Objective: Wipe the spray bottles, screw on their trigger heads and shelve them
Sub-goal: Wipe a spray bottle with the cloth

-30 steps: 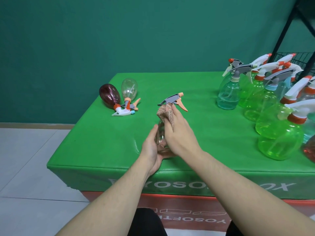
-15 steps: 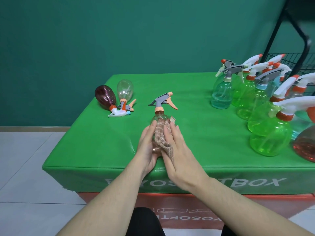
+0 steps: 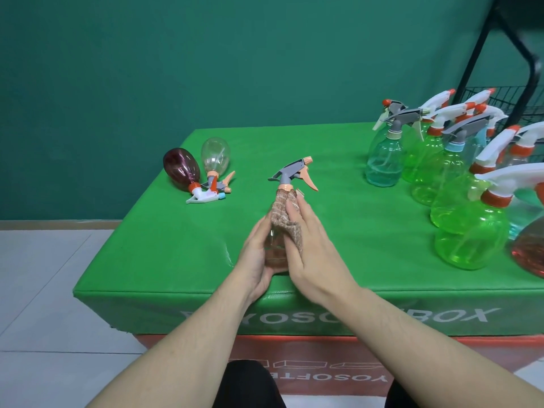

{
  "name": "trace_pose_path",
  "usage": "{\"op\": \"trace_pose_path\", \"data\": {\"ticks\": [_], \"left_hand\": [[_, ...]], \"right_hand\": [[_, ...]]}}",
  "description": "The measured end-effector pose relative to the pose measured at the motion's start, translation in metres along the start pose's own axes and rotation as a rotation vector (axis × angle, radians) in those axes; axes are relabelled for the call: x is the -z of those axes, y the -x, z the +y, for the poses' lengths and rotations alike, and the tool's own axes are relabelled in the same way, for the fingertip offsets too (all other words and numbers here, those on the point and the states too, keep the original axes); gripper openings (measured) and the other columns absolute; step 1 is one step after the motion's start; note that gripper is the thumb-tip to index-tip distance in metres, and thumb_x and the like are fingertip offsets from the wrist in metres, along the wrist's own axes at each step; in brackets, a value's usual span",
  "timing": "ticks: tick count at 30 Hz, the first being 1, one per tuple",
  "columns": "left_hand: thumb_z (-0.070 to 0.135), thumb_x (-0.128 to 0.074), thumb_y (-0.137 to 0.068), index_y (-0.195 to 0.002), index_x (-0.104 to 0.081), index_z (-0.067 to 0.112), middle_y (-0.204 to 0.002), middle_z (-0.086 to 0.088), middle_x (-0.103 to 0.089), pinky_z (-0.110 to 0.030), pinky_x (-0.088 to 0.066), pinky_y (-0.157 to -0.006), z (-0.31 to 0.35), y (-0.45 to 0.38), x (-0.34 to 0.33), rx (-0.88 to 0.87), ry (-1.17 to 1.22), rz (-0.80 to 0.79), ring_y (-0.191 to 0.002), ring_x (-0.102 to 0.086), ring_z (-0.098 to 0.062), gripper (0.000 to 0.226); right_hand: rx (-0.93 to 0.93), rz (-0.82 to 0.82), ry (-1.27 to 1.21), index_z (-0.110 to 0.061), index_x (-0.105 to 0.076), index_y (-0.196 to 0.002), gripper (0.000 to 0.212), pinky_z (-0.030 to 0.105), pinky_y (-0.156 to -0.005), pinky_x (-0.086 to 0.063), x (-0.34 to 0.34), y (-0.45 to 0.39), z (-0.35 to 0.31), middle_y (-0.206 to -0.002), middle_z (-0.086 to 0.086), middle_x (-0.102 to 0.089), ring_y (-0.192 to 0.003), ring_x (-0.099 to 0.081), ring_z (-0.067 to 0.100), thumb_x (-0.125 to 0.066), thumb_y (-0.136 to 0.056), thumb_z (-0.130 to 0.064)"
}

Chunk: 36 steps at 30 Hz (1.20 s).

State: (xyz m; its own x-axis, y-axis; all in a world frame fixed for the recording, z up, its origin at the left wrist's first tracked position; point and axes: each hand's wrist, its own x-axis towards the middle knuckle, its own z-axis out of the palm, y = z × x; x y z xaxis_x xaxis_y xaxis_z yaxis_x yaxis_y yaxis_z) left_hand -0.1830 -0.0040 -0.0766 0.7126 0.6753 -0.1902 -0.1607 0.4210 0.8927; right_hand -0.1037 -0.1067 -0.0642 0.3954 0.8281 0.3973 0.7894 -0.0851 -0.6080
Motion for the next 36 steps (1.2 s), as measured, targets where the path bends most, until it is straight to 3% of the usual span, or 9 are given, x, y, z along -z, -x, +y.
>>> {"op": "trace_pose_path", "data": {"ticks": [3, 6, 12, 15, 21, 23, 25, 28, 36], "left_hand": [[0.047, -0.047, -0.102, -0.114, -0.072, 0.02, -0.088, 0.0, -0.078, -0.031, -0.057, -0.059, 0.001, 0.002, -0.002, 0.021, -0.002, -0.032, -0.076, -0.073, -0.015, 0.038], [0.046, -0.046, -0.103, -0.1, -0.074, 0.022, -0.083, -0.002, -0.078, -0.035, -0.056, -0.066, 0.003, 0.002, -0.002, 0.053, 0.007, -0.047, -0.071, -0.073, -0.018, 0.038], [0.047, -0.046, -0.102, -0.106, -0.074, 0.021, -0.092, -0.005, -0.077, -0.039, -0.057, -0.072, 0.002, 0.0, 0.0, 0.057, 0.033, -0.027, -0.079, -0.073, -0.022, 0.039], [0.047, -0.047, -0.103, -0.109, -0.075, 0.021, -0.097, -0.007, -0.076, -0.039, -0.057, -0.073, 0.001, 0.0, 0.001, 0.043, 0.048, -0.011, -0.082, -0.072, -0.023, 0.039], [0.037, -0.044, -0.107, -0.118, -0.071, 0.018, -0.101, -0.003, -0.078, -0.024, -0.06, -0.063, -0.001, 0.0, -0.002, -0.017, 0.093, 0.02, -0.085, -0.075, -0.013, 0.035], [0.036, -0.042, -0.108, -0.127, -0.068, 0.014, -0.107, -0.005, -0.078, -0.024, -0.061, -0.069, -0.001, 0.0, -0.002, -0.02, 0.094, 0.033, -0.093, -0.075, -0.014, 0.038], [0.038, -0.042, -0.108, -0.134, -0.065, 0.012, -0.121, -0.009, -0.075, -0.033, -0.058, -0.087, 0.001, 0.002, -0.003, -0.007, 0.113, 0.036, -0.111, -0.071, -0.022, 0.044], [0.046, -0.043, -0.107, -0.139, -0.062, 0.008, -0.133, -0.016, -0.068, -0.05, -0.042, -0.116, 0.001, 0.001, -0.003, 0.01, 0.151, 0.054, -0.13, -0.061, -0.032, 0.053], [0.051, -0.042, -0.106, -0.13, -0.067, 0.005, -0.129, -0.021, -0.069, -0.048, -0.044, -0.114, 0.002, 0.002, 0.0, 0.052, 0.185, 0.018, -0.126, -0.063, -0.034, 0.058]], "right_hand": [[-0.011, 0.019, 0.006, -0.018, -0.026, -0.16, 0.062, 0.038, -0.126, -0.014, 0.003, -0.016, -0.006, -0.169, 0.0, -0.014, -0.155, -0.01, 0.014, -0.028, -0.101, -0.036], [-0.055, 0.033, -0.044, -0.017, -0.034, -0.156, 0.055, 0.031, -0.126, -0.011, 0.006, -0.031, -0.015, -0.166, 0.002, -0.023, -0.153, -0.016, 0.014, -0.03, -0.104, -0.032], [-0.125, 0.054, -0.13, -0.025, -0.038, -0.153, 0.047, 0.032, -0.125, -0.011, 0.004, -0.041, -0.02, -0.168, -0.006, -0.011, -0.151, -0.019, 0.015, -0.033, -0.106, -0.03], [-0.112, 0.052, -0.063, -0.02, -0.036, -0.155, 0.057, 0.04, -0.125, -0.016, 0.0, -0.035, -0.018, -0.165, -0.002, -0.024, -0.151, -0.019, 0.013, -0.027, -0.101, -0.037], [-0.018, 0.039, 0.065, -0.017, -0.028, -0.159, 0.068, 0.045, -0.124, -0.017, -0.009, -0.017, -0.008, -0.167, -0.002, -0.02, -0.155, -0.012, 0.018, -0.019, -0.096, -0.042], [0.012, 0.021, 0.064, -0.018, -0.024, -0.16, 0.067, 0.046, -0.125, -0.014, -0.011, -0.009, -0.007, -0.168, -0.003, -0.014, -0.156, -0.004, 0.018, -0.02, -0.097, -0.04], [0.05, 0.003, 0.052, -0.015, -0.022, -0.16, 0.067, 0.043, -0.127, -0.008, -0.011, 0.001, -0.009, -0.169, 0.0, -0.01, -0.156, 0.003, 0.018, -0.021, -0.097, -0.037], [0.12, -0.012, 0.083, -0.01, -0.021, -0.16, 0.067, 0.037, -0.127, -0.002, -0.01, 0.017, -0.011, -0.168, 0.002, -0.005, -0.155, 0.011, 0.018, -0.026, -0.097, -0.032], [0.168, -0.007, 0.089, -0.012, -0.021, -0.16, 0.061, 0.037, -0.127, -0.002, -0.013, 0.032, -0.006, -0.169, 0.0, 0.0, -0.155, 0.013, 0.019, -0.029, -0.103, -0.03]]}}
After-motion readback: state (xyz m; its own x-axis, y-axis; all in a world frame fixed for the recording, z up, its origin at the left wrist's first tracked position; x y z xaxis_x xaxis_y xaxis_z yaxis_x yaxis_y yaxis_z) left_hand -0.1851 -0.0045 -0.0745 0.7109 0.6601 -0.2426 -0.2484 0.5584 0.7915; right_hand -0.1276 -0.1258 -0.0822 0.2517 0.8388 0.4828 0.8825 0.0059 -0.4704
